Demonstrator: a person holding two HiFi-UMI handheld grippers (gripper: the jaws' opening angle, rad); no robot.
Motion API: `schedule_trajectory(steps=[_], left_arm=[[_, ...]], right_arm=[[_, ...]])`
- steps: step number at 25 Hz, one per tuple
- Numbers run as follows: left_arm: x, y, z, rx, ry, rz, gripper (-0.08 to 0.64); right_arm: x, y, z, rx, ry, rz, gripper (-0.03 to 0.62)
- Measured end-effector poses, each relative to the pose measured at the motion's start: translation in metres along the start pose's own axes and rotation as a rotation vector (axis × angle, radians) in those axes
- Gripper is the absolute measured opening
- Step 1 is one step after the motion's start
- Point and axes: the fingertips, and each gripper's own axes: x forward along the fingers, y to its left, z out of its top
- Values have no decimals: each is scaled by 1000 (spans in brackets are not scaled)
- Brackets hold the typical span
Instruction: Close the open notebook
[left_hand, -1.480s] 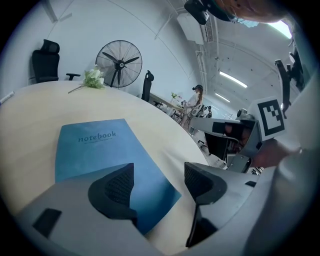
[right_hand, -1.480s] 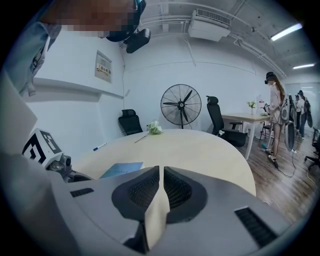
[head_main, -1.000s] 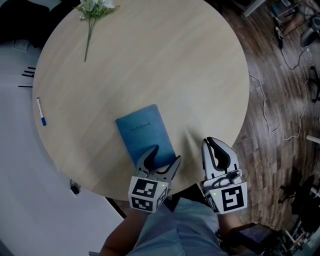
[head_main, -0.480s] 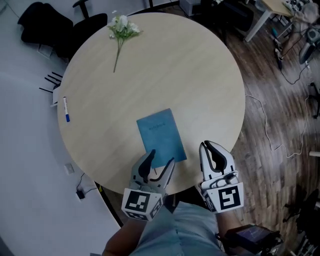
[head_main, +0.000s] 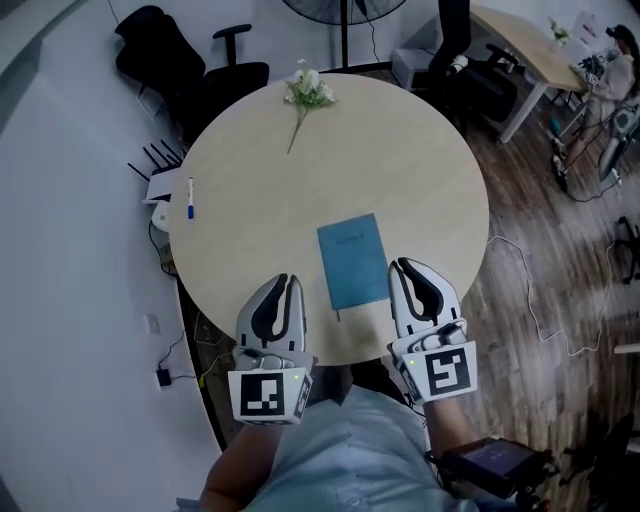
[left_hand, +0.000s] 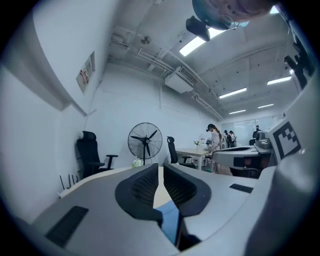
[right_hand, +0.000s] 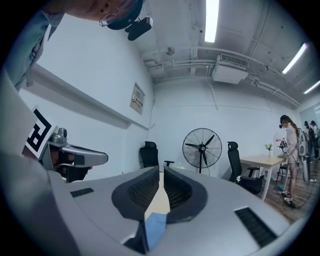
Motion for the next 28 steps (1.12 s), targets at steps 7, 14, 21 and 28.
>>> schedule_trajectory(steps=[7,14,21,28], left_arm=[[-53,12,38,56,-97,68,20],[-78,5,43,53,-114,65,20],[-89,-5,42,59,-116,58,20],[-89,-11,45,68,-105,53,20]], right_arm=[[-30,36,30,-63,-48,-11,52],[-49,54,45,-102,-92,4,51],[-65,54,50,-101,-144,-13,49],[-70,51,54,-95,-145,-15,49]])
